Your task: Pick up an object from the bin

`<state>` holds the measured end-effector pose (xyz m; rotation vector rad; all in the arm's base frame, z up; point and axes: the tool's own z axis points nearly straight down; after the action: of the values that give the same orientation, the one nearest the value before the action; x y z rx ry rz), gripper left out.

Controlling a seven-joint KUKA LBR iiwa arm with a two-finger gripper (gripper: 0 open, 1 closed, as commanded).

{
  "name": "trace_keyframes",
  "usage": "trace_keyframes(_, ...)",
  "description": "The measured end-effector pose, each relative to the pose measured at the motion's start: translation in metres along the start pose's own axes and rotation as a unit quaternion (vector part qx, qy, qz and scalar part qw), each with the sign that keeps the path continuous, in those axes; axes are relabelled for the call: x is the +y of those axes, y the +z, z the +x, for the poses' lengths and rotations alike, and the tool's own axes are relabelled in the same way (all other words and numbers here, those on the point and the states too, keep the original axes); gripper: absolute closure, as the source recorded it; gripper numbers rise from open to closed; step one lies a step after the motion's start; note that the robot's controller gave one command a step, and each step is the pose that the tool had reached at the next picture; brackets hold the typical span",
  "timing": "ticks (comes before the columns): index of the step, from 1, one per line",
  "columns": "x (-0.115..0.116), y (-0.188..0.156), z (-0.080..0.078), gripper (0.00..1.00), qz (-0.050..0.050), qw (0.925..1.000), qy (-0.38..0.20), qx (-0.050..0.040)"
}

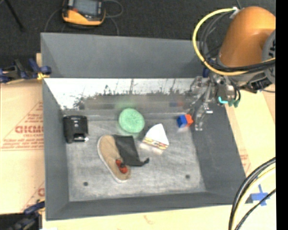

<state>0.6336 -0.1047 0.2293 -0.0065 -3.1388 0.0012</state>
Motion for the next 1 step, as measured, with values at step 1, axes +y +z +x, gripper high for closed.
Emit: trace_keyframes(1,0.0004,-0.0053,-0.0014,0.00,0.001,1.0000,-0.001,-0.0042)
